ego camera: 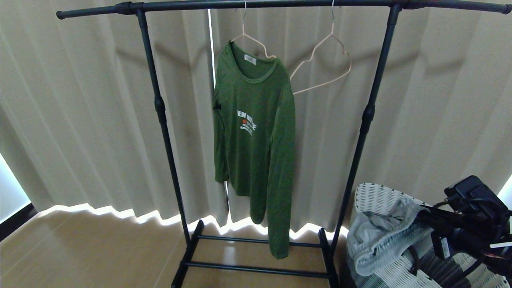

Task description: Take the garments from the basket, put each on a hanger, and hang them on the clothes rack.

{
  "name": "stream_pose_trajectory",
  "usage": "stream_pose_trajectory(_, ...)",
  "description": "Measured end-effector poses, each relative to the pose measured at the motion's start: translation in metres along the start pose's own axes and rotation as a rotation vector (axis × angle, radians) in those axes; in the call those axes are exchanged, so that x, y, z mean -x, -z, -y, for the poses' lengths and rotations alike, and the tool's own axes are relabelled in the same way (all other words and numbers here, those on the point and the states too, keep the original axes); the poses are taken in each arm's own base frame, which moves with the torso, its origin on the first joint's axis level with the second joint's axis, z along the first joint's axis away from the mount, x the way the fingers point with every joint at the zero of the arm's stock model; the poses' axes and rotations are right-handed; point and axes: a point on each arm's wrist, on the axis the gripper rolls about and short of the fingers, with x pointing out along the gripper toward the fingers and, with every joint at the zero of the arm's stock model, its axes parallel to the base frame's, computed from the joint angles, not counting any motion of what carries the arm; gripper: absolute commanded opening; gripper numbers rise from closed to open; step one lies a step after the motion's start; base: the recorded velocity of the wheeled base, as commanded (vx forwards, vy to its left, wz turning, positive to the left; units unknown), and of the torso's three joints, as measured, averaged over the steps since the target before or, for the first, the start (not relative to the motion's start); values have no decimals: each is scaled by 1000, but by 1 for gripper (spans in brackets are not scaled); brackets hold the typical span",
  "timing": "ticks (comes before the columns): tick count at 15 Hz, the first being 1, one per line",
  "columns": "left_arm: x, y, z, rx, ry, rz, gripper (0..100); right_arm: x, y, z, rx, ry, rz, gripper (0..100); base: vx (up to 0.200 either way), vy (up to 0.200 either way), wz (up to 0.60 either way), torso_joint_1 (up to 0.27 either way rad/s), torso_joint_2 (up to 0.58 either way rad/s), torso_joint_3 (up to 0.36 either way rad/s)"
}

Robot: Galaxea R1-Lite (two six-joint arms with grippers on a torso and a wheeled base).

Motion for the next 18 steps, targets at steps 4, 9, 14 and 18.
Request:
stream_pose_trajectory(4, 0, 0, 0, -7, 1, 0, 100, 0, -1, 0, 1, -1, 2, 0, -100, 0, 0, 1, 0, 2)
stream_pose_trajectory(9, 0, 0, 0, -12, 5, 0, 100, 1, 0, -1, 2, -41, 11, 0, 0, 0, 0, 0, 0, 0)
stream_pose_trajectory(14, 0, 0, 0, -23, 3, -1, 100, 0, -2, -5, 11, -61, 22, 0, 0, 0, 0, 0, 0, 0)
stream_pose_trajectory(18, 0, -2, 0, -30, 14, 23, 100, 3, -6, -14, 31, -106, 48, 0, 0, 0, 0, 0, 0, 0)
